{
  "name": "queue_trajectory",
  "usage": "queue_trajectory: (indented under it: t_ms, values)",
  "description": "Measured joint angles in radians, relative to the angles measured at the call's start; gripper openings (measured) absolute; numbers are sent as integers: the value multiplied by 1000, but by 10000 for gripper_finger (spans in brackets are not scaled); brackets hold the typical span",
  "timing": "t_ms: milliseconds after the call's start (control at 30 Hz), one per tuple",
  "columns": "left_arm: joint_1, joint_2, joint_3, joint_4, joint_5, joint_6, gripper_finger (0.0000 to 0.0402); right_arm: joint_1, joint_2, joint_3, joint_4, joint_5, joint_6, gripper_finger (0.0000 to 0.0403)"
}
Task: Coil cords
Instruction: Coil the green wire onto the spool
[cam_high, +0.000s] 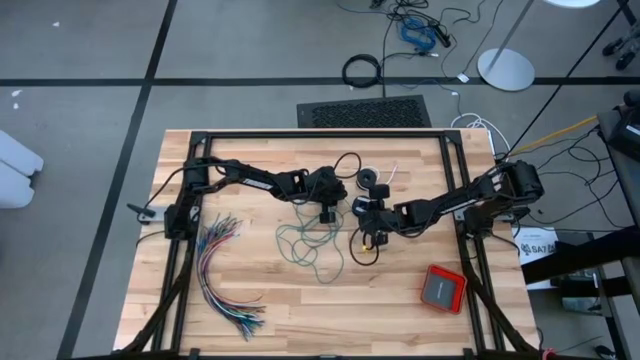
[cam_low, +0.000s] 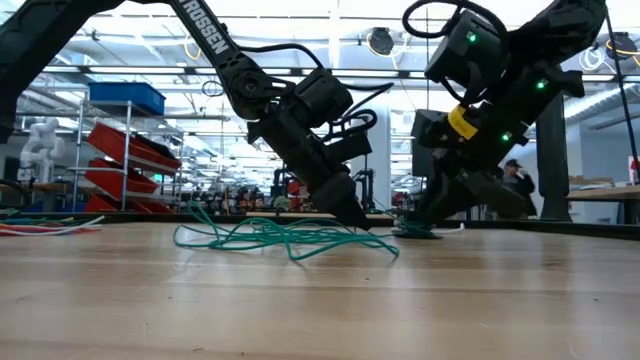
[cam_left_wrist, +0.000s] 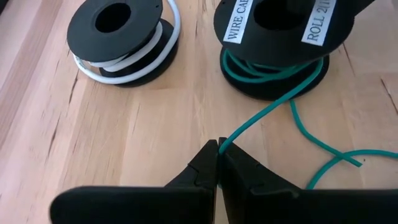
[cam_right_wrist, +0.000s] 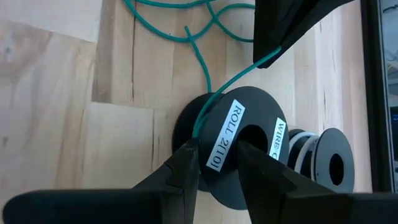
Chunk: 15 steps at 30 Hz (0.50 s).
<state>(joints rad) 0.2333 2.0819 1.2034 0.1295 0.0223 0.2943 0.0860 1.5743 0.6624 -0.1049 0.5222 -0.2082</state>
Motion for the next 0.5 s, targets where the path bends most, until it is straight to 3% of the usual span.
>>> queue_trajectory:
  t_ms: [333,500]
  values:
    - [0,0,0,0,0,-1,16,23,88,0,60,145,9,95]
    - [0,0,0,0,0,-1,15,33,84,0,80,155,7,73]
